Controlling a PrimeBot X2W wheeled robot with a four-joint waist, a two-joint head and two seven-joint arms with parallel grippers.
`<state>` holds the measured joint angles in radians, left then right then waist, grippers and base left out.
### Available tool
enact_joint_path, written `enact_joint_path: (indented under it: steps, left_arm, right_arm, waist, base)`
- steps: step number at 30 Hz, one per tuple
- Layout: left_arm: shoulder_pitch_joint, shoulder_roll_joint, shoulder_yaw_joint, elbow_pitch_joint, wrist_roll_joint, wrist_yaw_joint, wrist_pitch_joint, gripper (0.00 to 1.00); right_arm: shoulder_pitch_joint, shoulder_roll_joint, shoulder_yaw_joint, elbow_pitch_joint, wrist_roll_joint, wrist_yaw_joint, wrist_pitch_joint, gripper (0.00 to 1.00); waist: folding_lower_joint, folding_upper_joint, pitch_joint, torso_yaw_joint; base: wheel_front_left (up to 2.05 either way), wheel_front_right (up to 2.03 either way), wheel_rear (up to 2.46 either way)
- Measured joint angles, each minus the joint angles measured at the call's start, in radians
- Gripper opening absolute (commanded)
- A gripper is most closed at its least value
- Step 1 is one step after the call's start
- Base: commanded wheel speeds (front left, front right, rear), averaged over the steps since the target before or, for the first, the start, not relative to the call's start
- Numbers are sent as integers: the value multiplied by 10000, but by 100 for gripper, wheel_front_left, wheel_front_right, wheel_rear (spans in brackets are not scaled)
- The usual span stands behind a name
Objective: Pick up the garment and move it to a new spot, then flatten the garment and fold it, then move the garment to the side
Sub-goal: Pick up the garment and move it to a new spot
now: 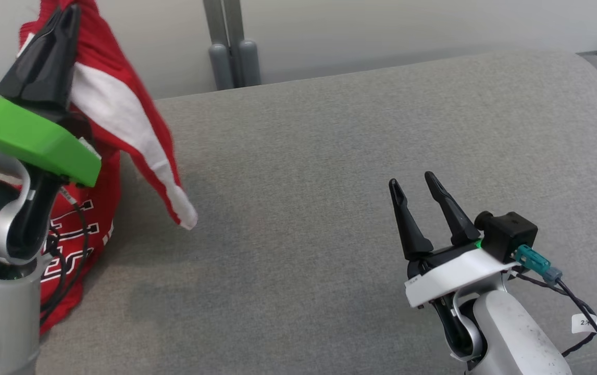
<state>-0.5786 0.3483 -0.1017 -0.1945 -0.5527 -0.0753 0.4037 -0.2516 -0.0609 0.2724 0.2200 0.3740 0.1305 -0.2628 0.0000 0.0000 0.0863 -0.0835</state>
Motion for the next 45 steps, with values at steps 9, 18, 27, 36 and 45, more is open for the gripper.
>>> enact_joint_path:
  steps: [9, 18, 27, 36, 45]
  left_arm:
    - [-333, -1218, -414, -474, -654, 111, -545, 0]
    - [2450, -1820, -82, 2314, -773, 222, -2550, 0]
    - [3126, -2230, -52, 5135, -579, -58, -4679, 36]
    - [3121, -2023, -385, 5300, -251, -311, -5693, 100]
    - [3959, -1375, -322, 3931, 1206, 600, -6450, 100]
  right_arm:
    - [-43, 44, -460, -125, -23, 0, 0, 100]
    - [-52, 31, -830, -198, -115, -2, 0, 100]
    - [-166, -205, -681, -111, -186, -2, 2, 100]
    - [-66, -366, -531, 0, -186, 0, 0, 100]
    - [82, -474, -366, -63, -201, 0, 0, 100]
  waist:
    - [0, 0, 199, -1146]
    - [0, 0, 751, -1334]
    - [0, 0, 775, -751]
    - [0, 0, 403, -346]
    - [0, 0, 42, -218]
  base:
    - [0, 0, 0]
    - [0, 0, 0]
    - [0, 0, 0]
    - [0, 0, 0]
    - [0, 0, 0]
